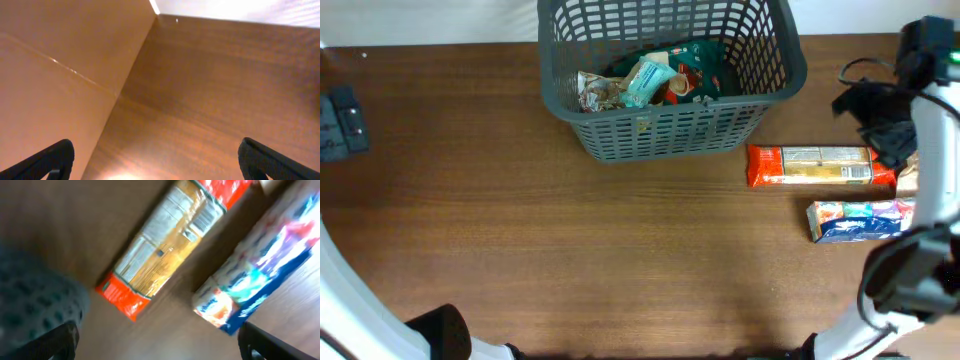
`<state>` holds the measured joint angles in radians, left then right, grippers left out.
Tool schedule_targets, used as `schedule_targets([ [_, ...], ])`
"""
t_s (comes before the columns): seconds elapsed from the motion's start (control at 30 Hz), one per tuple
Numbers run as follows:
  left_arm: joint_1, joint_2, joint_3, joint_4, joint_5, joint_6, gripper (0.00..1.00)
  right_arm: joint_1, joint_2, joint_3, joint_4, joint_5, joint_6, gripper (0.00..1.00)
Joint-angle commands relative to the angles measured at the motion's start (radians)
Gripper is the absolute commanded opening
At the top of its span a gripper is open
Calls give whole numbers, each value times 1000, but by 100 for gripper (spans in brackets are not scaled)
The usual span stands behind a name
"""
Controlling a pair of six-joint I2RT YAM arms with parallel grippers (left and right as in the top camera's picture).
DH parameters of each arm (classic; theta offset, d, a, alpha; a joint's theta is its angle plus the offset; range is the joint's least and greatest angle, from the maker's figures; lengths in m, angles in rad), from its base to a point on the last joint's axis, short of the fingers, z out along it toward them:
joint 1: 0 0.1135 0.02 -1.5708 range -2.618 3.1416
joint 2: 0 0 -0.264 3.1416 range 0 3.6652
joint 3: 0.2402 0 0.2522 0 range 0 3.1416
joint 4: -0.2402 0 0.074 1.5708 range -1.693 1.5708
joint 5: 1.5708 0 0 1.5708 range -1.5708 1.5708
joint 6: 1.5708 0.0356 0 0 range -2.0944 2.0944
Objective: Pack container
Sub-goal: 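Move the right gripper to the orange pasta packet and grasp it, then carry the pasta packet with the right gripper and drop it into the basket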
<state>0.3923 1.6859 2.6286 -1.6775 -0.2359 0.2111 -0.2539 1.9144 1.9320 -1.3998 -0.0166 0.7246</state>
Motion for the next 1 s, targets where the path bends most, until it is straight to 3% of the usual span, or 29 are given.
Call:
schedule_targets([
  [0.0,6,-10,5,-9,3,-20,99,-3,112,-43,13,-2,226,99],
  [0.23,6,-10,5,-9,3,-20,99,-3,246,-64,84,-29,287,99],
  [0.57,6,-10,5,-9,3,-20,99,-4,272,-198,287,-122,438,99],
  [0.97,6,-10,5,-9,3,-20,99,-18,273,-350,480,-172,438,99],
])
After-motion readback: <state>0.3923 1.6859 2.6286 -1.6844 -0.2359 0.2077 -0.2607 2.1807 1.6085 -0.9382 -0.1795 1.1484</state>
